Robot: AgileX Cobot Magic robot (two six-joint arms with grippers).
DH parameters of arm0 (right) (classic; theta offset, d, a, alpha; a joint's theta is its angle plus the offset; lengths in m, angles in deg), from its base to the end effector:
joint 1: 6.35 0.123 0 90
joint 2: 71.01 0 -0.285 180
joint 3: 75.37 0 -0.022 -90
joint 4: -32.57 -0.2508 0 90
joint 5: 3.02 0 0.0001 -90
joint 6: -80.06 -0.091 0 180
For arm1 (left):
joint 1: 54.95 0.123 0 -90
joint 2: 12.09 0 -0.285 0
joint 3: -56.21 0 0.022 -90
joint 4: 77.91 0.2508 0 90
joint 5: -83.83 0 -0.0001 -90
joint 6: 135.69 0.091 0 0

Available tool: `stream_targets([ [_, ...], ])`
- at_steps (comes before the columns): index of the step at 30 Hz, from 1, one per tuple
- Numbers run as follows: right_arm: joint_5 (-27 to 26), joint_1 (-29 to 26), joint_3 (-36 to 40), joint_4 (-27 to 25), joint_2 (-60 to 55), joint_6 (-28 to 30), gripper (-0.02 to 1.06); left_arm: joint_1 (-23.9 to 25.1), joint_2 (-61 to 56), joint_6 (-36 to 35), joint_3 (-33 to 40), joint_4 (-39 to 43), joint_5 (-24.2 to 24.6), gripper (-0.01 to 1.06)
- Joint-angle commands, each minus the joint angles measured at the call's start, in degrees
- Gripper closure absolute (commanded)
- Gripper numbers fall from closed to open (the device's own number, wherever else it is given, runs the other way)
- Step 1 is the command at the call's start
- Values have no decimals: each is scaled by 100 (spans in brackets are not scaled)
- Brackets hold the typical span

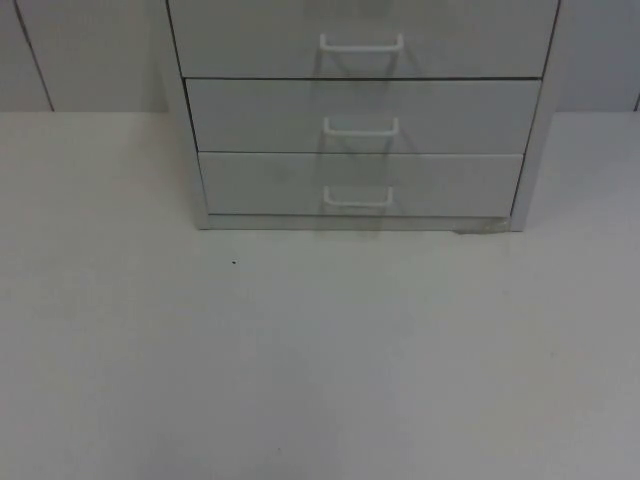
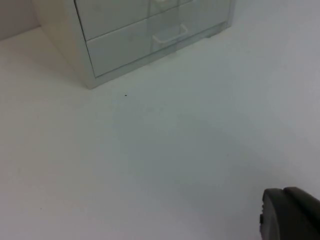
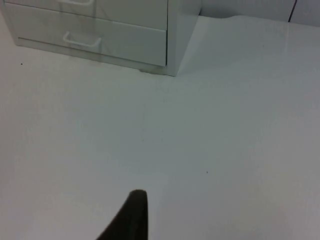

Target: Open the drawer with the left hand, place the block into the drawer with the right hand, then close the drawer with the left hand.

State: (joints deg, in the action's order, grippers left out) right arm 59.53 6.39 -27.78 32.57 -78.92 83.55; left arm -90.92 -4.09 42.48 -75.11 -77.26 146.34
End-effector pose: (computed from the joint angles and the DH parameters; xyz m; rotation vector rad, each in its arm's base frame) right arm -0.0076 -0.0017 0.2795 -0.2911 2.0412 0.0998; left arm -0.0038 0.0039 0.2744 0.6168 2.0111 -0.3868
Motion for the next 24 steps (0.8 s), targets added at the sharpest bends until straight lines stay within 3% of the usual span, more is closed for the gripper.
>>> stream_targets([
  [1,-66,-11,3,0,12,-4,-1,17,-21,24,26,23,-77,103],
  [3,-66,-11,3,0,12,-4,-1,17,-21,24,26,23,-77,87],
  [4,-66,-11,3,0,12,-4,-1,17,-21,24,26,23,-77,87],
  [6,-66,-11,3,0,12,-4,-1,17,-21,8,26,48,-87,58],
  [8,-66,-11,3,0,12,-4,-1,17,-21,8,26,46,-87,17],
  [9,-66,-11,3,0,12,-4,-1,17,-21,8,26,46,-87,17],
  [10,-66,-11,3,0,12,-4,-1,17,-21,8,26,46,-87,0],
  [24,-81,-11,3,0,12,-4,-1,17,-21,-15,26,46,-87,0],
])
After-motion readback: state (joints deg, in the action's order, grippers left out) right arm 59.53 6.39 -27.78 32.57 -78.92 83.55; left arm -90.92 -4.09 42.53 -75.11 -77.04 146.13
